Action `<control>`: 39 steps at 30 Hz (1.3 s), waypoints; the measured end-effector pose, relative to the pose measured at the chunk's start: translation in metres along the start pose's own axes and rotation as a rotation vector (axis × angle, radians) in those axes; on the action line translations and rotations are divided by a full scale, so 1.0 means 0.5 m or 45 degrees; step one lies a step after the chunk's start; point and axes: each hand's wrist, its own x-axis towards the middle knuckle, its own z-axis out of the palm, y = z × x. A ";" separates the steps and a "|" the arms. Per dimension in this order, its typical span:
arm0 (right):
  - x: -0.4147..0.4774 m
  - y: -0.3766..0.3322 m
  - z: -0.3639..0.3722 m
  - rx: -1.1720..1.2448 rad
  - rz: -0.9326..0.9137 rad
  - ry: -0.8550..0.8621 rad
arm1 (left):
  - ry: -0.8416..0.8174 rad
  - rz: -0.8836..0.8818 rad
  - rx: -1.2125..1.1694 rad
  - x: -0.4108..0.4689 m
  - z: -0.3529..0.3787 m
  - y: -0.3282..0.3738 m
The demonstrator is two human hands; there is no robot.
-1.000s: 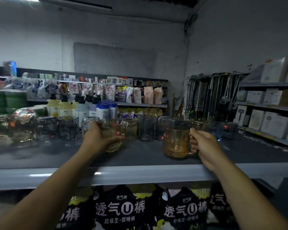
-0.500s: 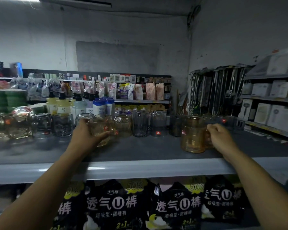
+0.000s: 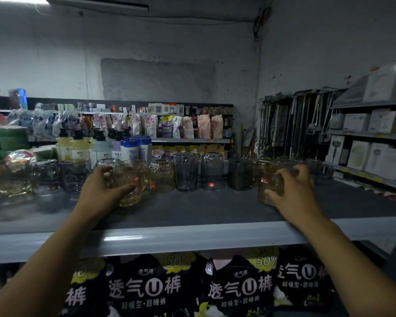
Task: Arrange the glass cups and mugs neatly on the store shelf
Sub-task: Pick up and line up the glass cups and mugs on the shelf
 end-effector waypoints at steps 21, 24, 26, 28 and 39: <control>0.067 0.034 0.033 0.099 0.352 -0.227 | -0.025 -0.014 -0.032 -0.003 -0.004 -0.005; 0.067 0.035 0.033 0.075 0.359 -0.274 | -0.020 -0.018 -0.004 -0.004 -0.003 -0.002; 0.069 0.038 0.036 0.076 0.373 -0.281 | -0.021 -0.016 0.018 -0.003 0.001 -0.003; 0.068 0.036 0.037 0.080 0.362 -0.272 | -0.013 -0.012 0.027 -0.003 0.004 -0.001; -0.037 -0.027 -0.012 0.089 -0.157 0.108 | 0.209 0.412 -0.013 -0.135 -0.087 0.040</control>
